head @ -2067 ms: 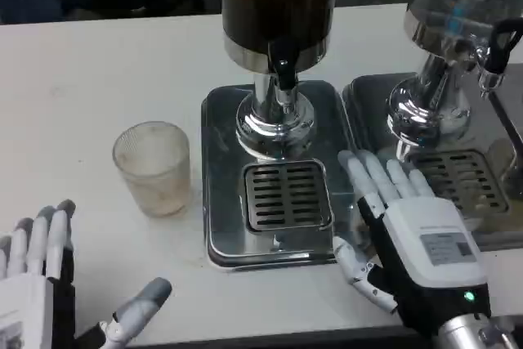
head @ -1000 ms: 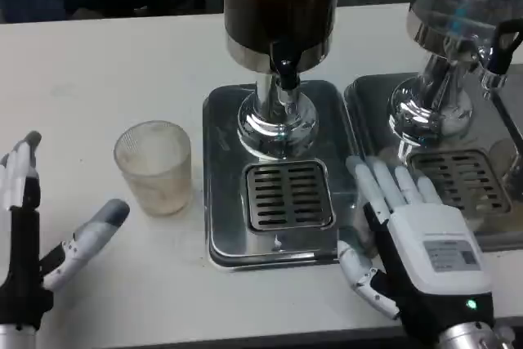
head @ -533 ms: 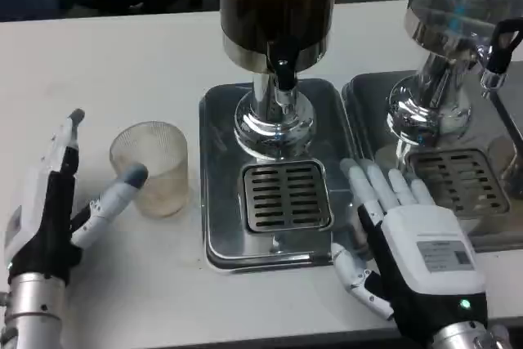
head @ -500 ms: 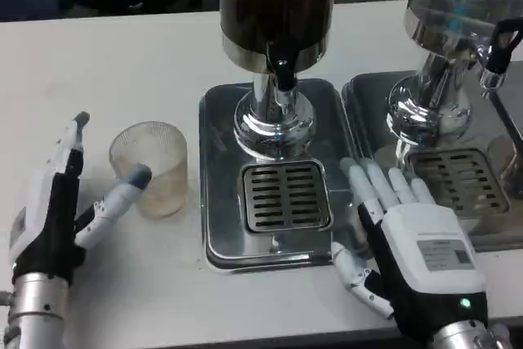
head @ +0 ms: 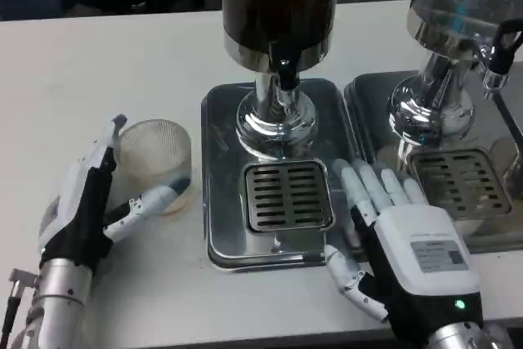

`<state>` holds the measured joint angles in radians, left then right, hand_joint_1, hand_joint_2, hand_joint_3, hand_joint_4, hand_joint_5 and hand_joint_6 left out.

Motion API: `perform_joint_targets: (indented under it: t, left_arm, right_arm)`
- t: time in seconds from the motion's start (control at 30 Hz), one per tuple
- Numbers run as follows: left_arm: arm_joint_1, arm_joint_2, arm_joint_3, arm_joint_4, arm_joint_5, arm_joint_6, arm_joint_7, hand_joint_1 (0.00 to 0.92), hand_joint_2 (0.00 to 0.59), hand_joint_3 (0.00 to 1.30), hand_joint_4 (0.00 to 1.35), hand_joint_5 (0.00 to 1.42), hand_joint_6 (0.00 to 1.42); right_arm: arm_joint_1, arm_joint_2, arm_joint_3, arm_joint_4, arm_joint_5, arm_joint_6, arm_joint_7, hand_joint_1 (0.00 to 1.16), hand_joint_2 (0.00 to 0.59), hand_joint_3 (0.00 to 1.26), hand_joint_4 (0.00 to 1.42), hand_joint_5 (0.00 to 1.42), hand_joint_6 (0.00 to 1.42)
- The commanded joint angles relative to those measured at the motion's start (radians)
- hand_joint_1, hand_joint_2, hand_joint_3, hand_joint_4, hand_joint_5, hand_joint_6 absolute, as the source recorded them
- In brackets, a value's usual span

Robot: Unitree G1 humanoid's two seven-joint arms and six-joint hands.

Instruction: Grasp the cup under the faucet to collect the drink, then remove the cup.

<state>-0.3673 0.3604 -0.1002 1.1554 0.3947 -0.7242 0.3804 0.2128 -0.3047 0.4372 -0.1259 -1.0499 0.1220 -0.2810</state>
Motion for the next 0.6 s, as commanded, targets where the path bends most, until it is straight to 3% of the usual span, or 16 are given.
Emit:
perform_joint_targets:
  t: [0.03,0.33,0.6]
  left_arm:
    - [-0.034,-0.032,0.0,0.031,-0.018,0.001,0.002,0.213,0.001,0.0,0.0,0.0,0.0]
    - [-0.037,-0.043,0.011,0.048,-0.049,-0.01,0.004,0.262,0.008,0.0,0.0,0.07,0.09]
    - [-0.05,-0.033,0.0,0.057,-0.046,-0.005,-0.027,0.319,0.026,0.0,0.0,0.27,0.32]
  right_arm:
    - [0.022,0.004,0.003,-0.027,-0.016,0.015,0.003,0.0,0.522,0.0,0.0,0.0,0.0]
    - [0.041,0.011,-0.002,-0.049,-0.022,0.032,0.01,0.0,0.514,0.0,0.0,0.0,0.0]
    - [0.05,0.02,-0.002,-0.054,-0.018,0.034,0.011,0.0,0.517,0.0,0.0,0.0,0.0]
